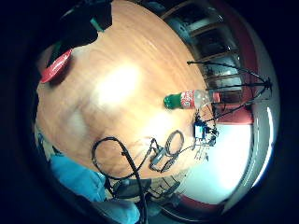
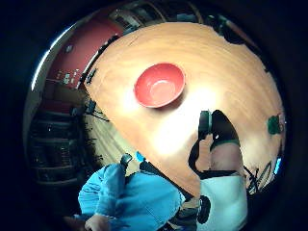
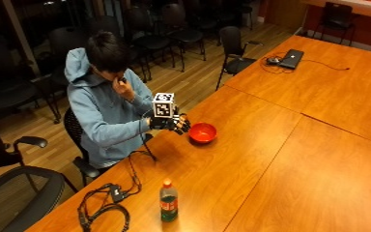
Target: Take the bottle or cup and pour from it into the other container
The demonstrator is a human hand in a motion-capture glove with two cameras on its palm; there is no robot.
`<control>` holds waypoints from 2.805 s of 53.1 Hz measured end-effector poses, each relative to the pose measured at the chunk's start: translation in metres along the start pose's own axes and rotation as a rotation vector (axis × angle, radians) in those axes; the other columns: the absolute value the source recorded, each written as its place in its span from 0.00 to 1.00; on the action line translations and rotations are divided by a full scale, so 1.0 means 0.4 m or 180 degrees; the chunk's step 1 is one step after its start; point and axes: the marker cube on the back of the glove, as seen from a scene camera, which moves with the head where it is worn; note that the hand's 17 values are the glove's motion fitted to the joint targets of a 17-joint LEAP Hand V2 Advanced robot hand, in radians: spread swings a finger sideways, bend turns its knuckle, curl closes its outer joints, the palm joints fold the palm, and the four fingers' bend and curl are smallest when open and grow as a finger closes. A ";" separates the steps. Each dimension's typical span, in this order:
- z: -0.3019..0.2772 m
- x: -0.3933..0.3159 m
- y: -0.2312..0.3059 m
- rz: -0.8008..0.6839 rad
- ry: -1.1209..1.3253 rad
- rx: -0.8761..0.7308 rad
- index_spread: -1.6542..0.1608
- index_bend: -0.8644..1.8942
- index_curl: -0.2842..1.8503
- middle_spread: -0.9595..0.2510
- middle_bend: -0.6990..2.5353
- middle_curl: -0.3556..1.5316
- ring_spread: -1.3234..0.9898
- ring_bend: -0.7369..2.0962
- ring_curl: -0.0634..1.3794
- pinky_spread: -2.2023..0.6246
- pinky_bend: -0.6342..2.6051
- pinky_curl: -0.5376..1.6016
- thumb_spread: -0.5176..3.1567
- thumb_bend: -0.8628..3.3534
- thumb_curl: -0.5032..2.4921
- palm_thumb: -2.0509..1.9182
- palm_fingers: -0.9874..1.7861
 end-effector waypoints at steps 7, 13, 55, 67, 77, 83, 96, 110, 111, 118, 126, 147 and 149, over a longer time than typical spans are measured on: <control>-0.013 -0.018 0.003 0.0131 -0.0332 0.0005 0.76 0.37 0.27 0.82 0.27 0.32 0.59 0.38 0.23 0.84 0.37 0.37 0.41 0.24 0.30 0.72 0.55; -0.014 -0.021 0.017 0.0143 -0.0273 0.0026 0.76 0.37 0.27 0.82 0.27 0.33 0.59 0.37 0.23 0.84 0.36 0.37 0.41 0.24 0.31 0.73 0.55; -0.014 0.117 0.133 0.0379 -0.0156 0.0035 0.76 0.37 0.28 0.82 0.27 0.35 0.58 0.37 0.26 0.84 0.36 0.39 0.42 0.20 0.34 0.75 0.55; -0.019 0.208 0.186 0.0477 -0.0196 0.0012 0.76 0.37 0.28 0.82 0.27 0.35 0.58 0.37 0.27 0.84 0.36 0.39 0.42 0.20 0.34 0.75 0.55; -0.031 0.303 0.234 0.0536 -0.0176 0.0155 0.76 0.37 0.28 0.82 0.27 0.35 0.58 0.37 0.27 0.84 0.36 0.39 0.42 0.20 0.34 0.75 0.55; -0.029 0.355 0.269 0.0637 -0.0044 0.0192 0.76 0.36 0.28 0.82 0.27 0.35 0.58 0.38 0.28 0.85 0.35 0.39 0.42 0.20 0.34 0.74 0.54; -0.025 0.479 0.330 0.0867 -0.0087 0.0338 0.75 0.35 0.26 0.81 0.27 0.36 0.58 0.39 0.28 0.85 0.36 0.39 0.41 0.20 0.35 0.73 0.51; 0.010 0.576 0.375 0.1045 -0.0255 0.0652 0.73 0.34 0.23 0.81 0.28 0.36 0.60 0.40 0.28 0.86 0.39 0.40 0.40 0.19 0.33 0.71 0.43; 0.013 0.582 0.377 0.1061 -0.0271 0.0664 0.73 0.34 0.23 0.82 0.27 0.36 0.60 0.40 0.28 0.86 0.39 0.40 0.40 0.19 0.33 0.71 0.43; 0.034 0.625 0.384 0.1150 -0.0402 0.0751 0.73 0.35 0.22 0.82 0.27 0.36 0.60 0.41 0.28 0.86 0.41 0.41 0.40 0.19 0.32 0.69 0.40; 0.065 0.666 0.385 0.1254 -0.0760 0.0879 0.74 0.35 0.21 0.84 0.27 0.36 0.61 0.41 0.28 0.87 0.42 0.41 0.40 0.20 0.32 0.69 0.38; 0.167 0.748 0.319 0.1494 -0.1988 0.1326 0.74 0.36 0.21 0.87 0.28 0.36 0.63 0.44 0.27 0.87 0.43 0.40 0.40 0.20 0.31 0.68 0.37; 0.181 0.751 0.313 0.1519 -0.2085 0.1352 0.74 0.36 0.21 0.87 0.28 0.36 0.64 0.44 0.27 0.87 0.43 0.40 0.40 0.20 0.31 0.68 0.37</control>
